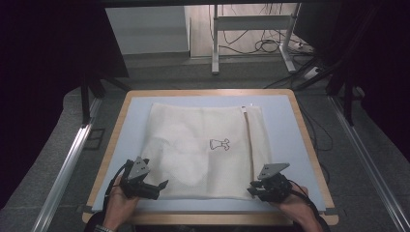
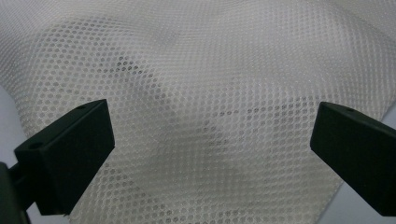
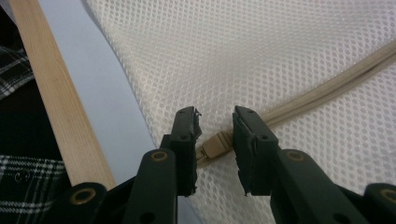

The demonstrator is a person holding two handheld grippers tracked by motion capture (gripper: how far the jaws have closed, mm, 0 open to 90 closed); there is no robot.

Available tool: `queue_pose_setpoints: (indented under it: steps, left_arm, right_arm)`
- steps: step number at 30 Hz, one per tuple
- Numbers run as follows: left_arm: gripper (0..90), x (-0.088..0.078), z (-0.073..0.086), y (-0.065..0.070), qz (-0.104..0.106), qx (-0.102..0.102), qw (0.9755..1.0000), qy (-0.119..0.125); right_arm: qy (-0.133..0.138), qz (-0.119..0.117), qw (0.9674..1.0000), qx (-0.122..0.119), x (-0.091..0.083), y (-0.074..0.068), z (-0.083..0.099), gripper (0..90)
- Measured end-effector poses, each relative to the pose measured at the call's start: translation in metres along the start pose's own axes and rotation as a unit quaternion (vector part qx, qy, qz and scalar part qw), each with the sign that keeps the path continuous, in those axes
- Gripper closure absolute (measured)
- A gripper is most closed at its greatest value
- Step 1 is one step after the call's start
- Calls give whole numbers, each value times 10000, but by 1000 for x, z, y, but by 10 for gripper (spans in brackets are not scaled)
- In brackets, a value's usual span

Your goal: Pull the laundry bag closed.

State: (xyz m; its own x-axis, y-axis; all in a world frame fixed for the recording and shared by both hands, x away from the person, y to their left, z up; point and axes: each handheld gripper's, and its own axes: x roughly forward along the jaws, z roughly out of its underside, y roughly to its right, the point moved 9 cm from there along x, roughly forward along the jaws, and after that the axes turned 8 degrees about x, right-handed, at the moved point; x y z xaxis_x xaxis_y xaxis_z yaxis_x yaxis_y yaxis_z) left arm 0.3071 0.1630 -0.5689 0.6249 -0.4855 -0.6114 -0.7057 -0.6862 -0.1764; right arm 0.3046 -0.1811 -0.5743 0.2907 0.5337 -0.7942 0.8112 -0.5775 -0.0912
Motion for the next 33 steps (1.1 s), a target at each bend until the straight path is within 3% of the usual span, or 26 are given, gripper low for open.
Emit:
queue_pose_setpoints:
  steps: [5, 6, 13, 33]
  left_arm:
    - [0, 0, 0, 0, 6, 10, 10000, -4]
    - [0, 0, 0, 0, 5, 4, 10000, 5]
    - [0, -1, -1, 1, 23, -5, 10000, 27]
    - [0, 0, -2, 2, 70, -10, 10000, 15]
  right_arm:
    - [128, -17, 9998, -116, -6, -3, -3, 757]
    - [108, 69, 9997, -192, -7, -3, -3, 778]
    - [61, 32, 9991, -411, -10, -10, -2, 842]
    - [-119, 133, 9979, -621, -5, -13, 1, 839]
